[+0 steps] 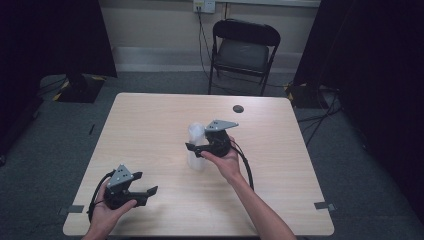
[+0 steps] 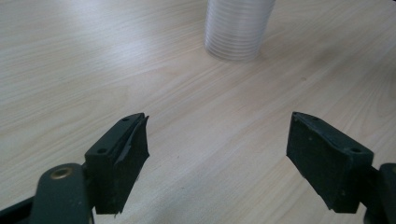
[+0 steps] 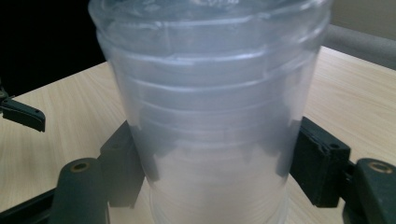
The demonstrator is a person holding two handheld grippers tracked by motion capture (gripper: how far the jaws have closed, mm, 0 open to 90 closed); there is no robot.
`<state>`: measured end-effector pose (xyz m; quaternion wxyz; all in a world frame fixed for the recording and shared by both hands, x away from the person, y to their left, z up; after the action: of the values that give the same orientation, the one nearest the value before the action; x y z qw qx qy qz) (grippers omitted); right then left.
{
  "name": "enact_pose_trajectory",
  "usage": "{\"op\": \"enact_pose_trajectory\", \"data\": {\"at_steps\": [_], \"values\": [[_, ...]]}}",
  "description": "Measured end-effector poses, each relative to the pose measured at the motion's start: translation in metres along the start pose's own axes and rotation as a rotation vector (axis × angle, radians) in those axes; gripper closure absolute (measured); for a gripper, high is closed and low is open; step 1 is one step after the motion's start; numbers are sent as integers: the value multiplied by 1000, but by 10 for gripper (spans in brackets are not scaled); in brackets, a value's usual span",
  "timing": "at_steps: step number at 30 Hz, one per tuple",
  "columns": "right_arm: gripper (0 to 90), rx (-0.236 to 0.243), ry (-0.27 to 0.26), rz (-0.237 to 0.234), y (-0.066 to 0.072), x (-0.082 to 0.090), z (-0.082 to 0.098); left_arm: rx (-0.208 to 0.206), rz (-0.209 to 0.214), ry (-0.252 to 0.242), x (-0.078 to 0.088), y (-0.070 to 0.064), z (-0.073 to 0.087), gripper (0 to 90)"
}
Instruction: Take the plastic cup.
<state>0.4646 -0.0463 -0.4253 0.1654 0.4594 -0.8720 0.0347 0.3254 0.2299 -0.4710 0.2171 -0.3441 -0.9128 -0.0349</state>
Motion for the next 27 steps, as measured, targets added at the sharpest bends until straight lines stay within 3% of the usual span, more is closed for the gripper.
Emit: {"op": "enact_pose_trajectory", "data": {"at_steps": [14, 27], "values": [[310, 35, -15, 20, 3, -1, -4, 7, -4, 3, 0, 1, 0, 209], [268, 17, -33, 22, 2, -1, -7, 7, -4, 6, 0, 1, 1, 209]]}}
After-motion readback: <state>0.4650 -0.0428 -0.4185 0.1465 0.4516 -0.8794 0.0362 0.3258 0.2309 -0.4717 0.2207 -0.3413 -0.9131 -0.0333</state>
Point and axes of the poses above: each handheld gripper's, and its own axes: x roughly backward along the jaws, z roughly out of its underside, y roughly to its left, the point moved 2 cm from there along -x, roughly forward along the jaws, and after that the axes turned 8 degrees about -y, right-handed, at the moved point
